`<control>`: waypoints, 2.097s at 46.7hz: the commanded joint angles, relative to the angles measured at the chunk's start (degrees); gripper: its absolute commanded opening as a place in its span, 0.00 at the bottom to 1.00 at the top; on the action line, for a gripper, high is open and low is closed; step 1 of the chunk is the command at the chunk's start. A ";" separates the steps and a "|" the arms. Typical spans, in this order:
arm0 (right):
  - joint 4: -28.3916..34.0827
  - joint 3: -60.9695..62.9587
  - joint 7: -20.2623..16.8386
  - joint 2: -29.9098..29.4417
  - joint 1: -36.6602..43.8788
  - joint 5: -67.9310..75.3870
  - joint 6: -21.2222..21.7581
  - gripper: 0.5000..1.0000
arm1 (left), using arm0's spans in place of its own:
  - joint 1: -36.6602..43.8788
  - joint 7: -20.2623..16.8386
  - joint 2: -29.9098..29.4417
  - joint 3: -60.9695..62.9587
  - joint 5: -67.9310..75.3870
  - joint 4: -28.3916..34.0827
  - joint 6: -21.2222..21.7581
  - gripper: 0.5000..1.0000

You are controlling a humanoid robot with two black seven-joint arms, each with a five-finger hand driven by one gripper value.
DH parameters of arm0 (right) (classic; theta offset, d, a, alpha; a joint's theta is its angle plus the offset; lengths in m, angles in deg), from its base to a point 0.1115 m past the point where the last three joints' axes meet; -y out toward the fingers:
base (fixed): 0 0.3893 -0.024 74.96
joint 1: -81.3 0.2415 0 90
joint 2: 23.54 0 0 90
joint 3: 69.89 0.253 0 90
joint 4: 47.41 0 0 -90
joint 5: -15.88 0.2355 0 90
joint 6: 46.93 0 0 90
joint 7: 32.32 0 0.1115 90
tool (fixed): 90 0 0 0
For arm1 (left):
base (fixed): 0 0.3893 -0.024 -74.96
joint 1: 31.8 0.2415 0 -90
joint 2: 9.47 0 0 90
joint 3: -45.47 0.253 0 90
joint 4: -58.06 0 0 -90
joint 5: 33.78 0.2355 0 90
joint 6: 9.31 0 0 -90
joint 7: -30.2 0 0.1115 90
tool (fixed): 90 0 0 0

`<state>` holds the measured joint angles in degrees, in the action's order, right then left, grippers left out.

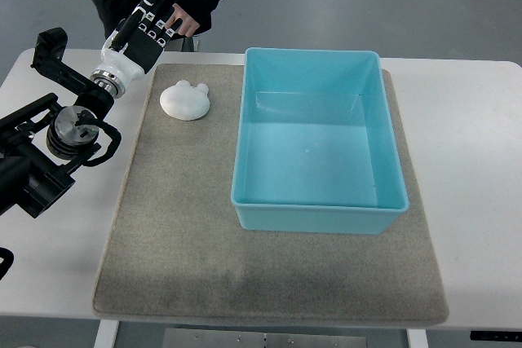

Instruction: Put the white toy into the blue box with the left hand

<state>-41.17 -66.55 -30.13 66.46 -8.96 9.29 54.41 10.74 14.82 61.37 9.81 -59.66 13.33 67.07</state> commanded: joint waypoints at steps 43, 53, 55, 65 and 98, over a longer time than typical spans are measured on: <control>0.00 0.00 0.00 0.00 0.00 -0.01 0.00 0.87 | -0.27 0.00 0.00 -0.12 -0.05 0.17 0.53 0.99; 0.00 0.00 0.00 0.00 0.00 -0.01 0.00 0.87 | -2.11 0.00 0.09 -0.03 -0.14 0.43 1.14 0.99; 0.00 0.00 0.00 0.00 0.00 -0.01 0.00 0.87 | -2.55 0.00 0.09 0.06 -0.06 0.52 1.14 0.99; 0.00 0.00 0.00 0.00 0.00 0.00 0.00 0.87 | -2.64 0.00 -0.09 0.15 -0.05 0.52 0.00 0.99; 0.00 0.00 0.00 0.00 0.00 0.08 0.00 0.87 | -1.94 0.08 -0.09 0.59 -0.05 4.04 -6.68 0.99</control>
<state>-41.17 -66.55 -30.13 66.46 -8.96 9.29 54.41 8.70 14.84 61.37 10.39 -59.71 17.18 61.04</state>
